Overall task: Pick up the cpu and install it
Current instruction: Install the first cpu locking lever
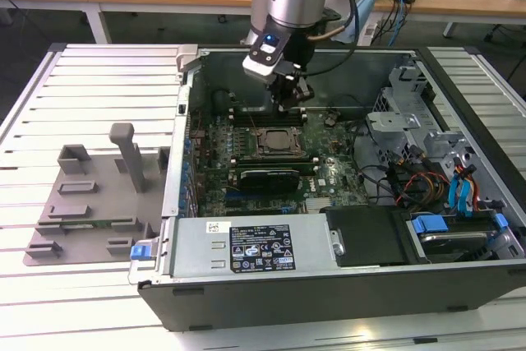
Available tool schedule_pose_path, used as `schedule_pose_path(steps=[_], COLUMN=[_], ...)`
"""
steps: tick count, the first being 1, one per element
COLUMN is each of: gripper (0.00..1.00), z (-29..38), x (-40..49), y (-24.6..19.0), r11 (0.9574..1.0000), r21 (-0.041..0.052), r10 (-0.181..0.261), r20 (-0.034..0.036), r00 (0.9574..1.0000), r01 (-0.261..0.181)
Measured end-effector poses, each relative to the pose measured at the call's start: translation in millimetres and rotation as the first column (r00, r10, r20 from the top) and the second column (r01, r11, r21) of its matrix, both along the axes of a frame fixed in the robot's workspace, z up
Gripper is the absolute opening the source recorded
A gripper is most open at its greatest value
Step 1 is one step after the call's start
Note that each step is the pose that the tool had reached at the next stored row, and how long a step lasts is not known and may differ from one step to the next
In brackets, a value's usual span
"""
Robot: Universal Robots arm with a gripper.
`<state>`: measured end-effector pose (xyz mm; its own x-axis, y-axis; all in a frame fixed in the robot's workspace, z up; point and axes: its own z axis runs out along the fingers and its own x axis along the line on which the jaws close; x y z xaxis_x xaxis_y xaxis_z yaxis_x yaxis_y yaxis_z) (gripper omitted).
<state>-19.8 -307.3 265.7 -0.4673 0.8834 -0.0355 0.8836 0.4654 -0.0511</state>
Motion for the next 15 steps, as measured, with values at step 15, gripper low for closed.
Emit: schedule_pose_path(steps=[15], gripper=[0.11], z=[0.0], x=[0.0], y=[0.0], r11=[0.9269], r21=[0.0000], r10=[0.375], r20=[0.0000], r00=[0.9269], r01=[-0.375])
